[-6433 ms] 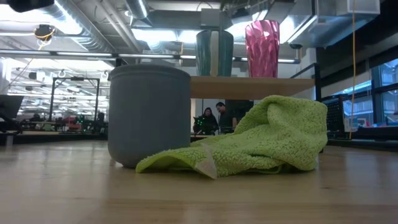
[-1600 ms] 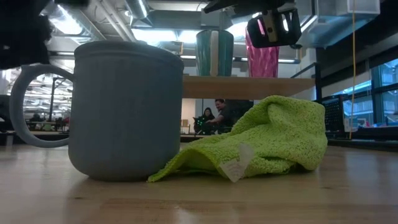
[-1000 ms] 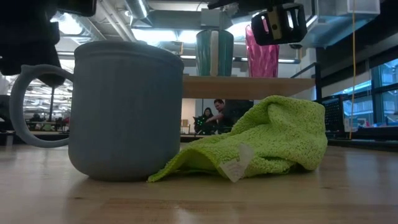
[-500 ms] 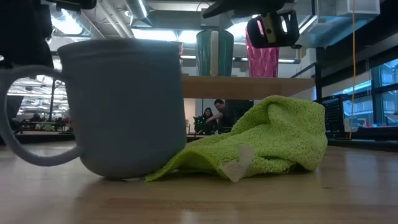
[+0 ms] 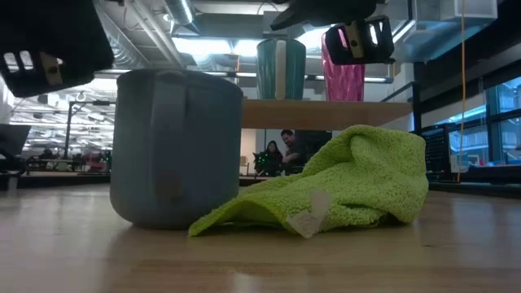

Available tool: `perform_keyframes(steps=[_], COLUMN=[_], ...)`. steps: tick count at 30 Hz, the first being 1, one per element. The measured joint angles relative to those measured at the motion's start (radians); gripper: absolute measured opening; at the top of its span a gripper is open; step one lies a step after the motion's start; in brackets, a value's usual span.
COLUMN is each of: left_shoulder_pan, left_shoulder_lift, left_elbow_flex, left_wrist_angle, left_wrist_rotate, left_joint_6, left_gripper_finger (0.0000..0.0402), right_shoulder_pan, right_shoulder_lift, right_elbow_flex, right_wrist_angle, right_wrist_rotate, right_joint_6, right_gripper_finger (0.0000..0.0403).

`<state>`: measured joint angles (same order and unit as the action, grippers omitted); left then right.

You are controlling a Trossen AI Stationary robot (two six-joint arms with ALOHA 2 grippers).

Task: Stack small to large cups/mugs on shelf
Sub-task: Put the gray mug on the shelf

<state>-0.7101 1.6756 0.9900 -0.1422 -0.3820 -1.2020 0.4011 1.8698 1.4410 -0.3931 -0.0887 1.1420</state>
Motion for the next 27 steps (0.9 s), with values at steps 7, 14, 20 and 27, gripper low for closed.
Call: perform_keyframes(steps=[7,14,20,27], left_shoulder_pan=[-0.001,-0.002,0.010,0.039], left_shoulder_lift=[0.000,-0.008,-0.037,-0.033], left_elbow_flex=[0.001,0.115,0.224,0.270], left_wrist_angle=[-0.050,-0.421,-0.655,-0.623], left_wrist_rotate=[-0.025,-0.041,-0.041,-0.117], left_joint_6=[-0.056,-0.192,-0.372,-0.623], left_gripper_finger=[0.0002,0.0037,0.0073,0.0087], right_shoulder_pan=[0.000,-0.005,-0.036,-0.094], right_shoulder_lift=[0.000,0.000,-0.001,-0.065], right_elbow_flex=[0.000,0.000,0.000,0.000], right_wrist_angle=[-0.002,-0.002,-0.002,-0.070], right_wrist_rotate=[0.000,0.005,0.002,0.062], right_joint_6=[-0.025,-0.076,-0.118,-0.232], right_gripper_finger=[0.0091,0.0099,0.0144,0.0177])
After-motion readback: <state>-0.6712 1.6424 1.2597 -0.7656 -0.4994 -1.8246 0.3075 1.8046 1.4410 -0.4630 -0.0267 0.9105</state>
